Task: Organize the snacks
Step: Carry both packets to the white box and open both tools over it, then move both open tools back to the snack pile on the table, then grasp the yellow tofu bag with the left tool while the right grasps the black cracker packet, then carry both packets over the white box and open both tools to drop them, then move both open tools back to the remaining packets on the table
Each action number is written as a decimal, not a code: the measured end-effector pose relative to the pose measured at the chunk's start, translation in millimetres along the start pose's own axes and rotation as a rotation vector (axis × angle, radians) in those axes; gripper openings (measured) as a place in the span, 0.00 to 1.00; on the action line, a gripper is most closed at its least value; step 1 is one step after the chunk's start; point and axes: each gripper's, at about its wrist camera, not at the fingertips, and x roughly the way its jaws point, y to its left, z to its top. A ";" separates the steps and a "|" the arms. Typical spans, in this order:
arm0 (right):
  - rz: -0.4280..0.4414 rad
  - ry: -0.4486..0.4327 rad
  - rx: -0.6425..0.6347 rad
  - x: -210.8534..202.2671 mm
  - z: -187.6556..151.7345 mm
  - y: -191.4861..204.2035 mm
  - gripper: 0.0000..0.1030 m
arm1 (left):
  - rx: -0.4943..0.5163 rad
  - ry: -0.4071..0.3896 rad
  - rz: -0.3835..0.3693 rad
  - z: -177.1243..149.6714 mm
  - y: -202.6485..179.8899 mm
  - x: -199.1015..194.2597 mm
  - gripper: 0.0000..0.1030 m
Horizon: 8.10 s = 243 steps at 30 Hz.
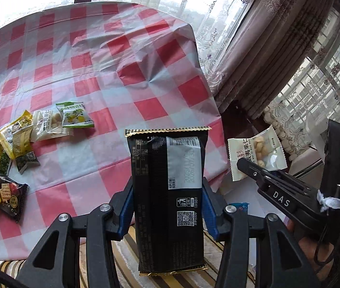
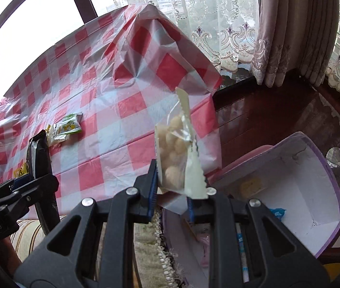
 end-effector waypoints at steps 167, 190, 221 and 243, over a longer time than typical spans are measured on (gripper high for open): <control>0.376 0.298 -0.766 87.4 -69.6 332.6 0.54 | -0.017 0.121 0.281 -95.1 283.5 -86.7 0.47; 0.384 0.207 -0.486 40.3 -43.7 228.5 0.54 | 0.017 0.124 0.340 -72.0 225.6 -70.3 0.17; -0.091 0.157 0.050 10.0 -25.3 -101.3 0.54 | 0.272 0.297 -0.272 -16.7 -71.7 75.6 0.19; -0.049 0.110 -0.099 -1.9 -5.1 6.4 0.60 | -0.017 -0.027 -0.167 0.8 43.0 -10.2 0.56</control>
